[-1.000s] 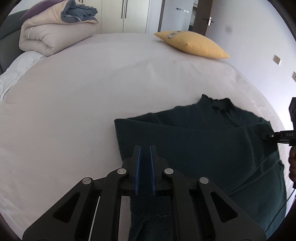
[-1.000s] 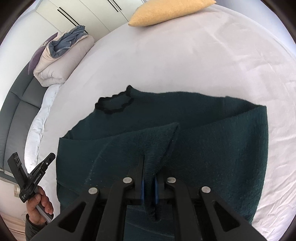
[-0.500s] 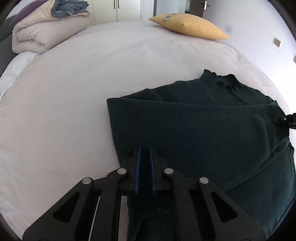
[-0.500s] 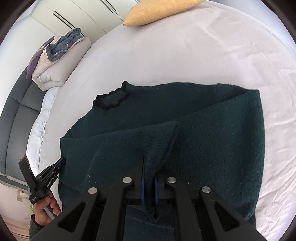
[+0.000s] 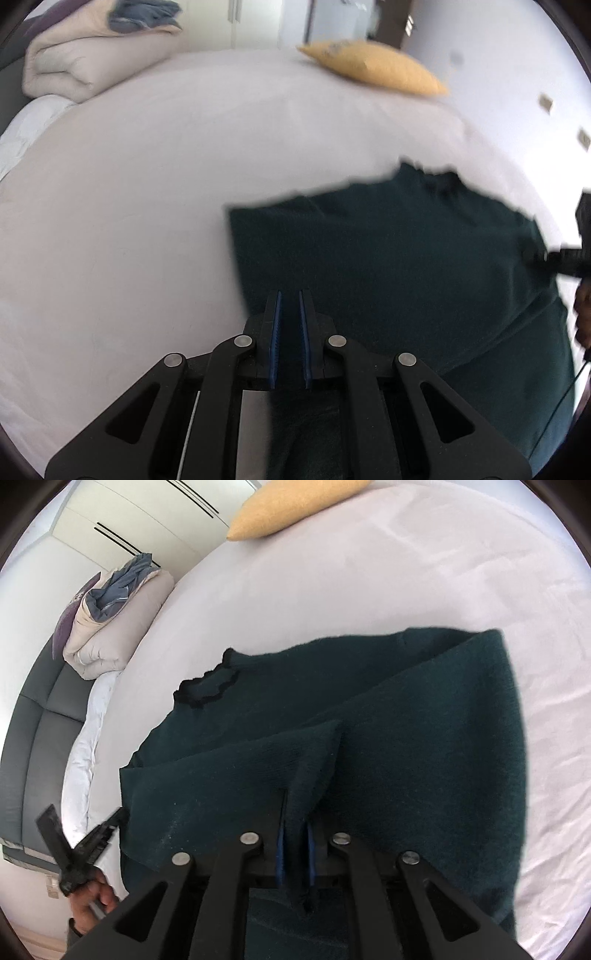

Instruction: Fold small clothes

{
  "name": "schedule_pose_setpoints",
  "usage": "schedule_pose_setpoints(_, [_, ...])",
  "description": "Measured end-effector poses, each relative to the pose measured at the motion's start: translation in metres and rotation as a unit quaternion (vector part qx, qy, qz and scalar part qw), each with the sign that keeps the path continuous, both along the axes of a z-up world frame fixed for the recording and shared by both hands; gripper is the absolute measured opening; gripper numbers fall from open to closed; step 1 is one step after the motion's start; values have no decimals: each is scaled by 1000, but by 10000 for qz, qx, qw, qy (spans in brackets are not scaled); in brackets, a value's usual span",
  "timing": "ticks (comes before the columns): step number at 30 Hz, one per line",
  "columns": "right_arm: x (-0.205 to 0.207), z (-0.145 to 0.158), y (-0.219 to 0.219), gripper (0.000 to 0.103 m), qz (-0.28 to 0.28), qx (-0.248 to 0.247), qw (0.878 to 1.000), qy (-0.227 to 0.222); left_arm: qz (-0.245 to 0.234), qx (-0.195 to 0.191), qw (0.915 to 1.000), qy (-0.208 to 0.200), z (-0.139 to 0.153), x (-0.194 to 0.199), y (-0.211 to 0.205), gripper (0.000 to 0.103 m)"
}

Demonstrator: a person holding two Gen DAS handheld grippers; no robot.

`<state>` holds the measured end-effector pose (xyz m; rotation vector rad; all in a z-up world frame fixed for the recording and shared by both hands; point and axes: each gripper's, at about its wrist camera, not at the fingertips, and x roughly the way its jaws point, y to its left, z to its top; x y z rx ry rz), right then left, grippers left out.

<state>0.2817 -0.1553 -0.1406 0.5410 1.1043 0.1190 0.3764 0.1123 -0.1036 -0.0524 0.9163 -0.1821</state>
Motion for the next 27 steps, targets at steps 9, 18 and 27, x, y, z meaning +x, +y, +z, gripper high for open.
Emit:
schedule_pose_setpoints(9, [-13, 47, 10, 31, -5, -269, 9972, -703, -2, 300, 9995, -128, 12, 16, -7, 9])
schedule_pose_setpoints(18, [8, -11, 24, 9, 340, 395, 9982, -304, -134, 832, 9964, 92, -30, 18, -44, 9])
schedule_pose_setpoints(27, [-11, -1, -7, 8, -149, 481, 9978, -425, -136, 1119, 9936, -56, -31, -6, -51, 9])
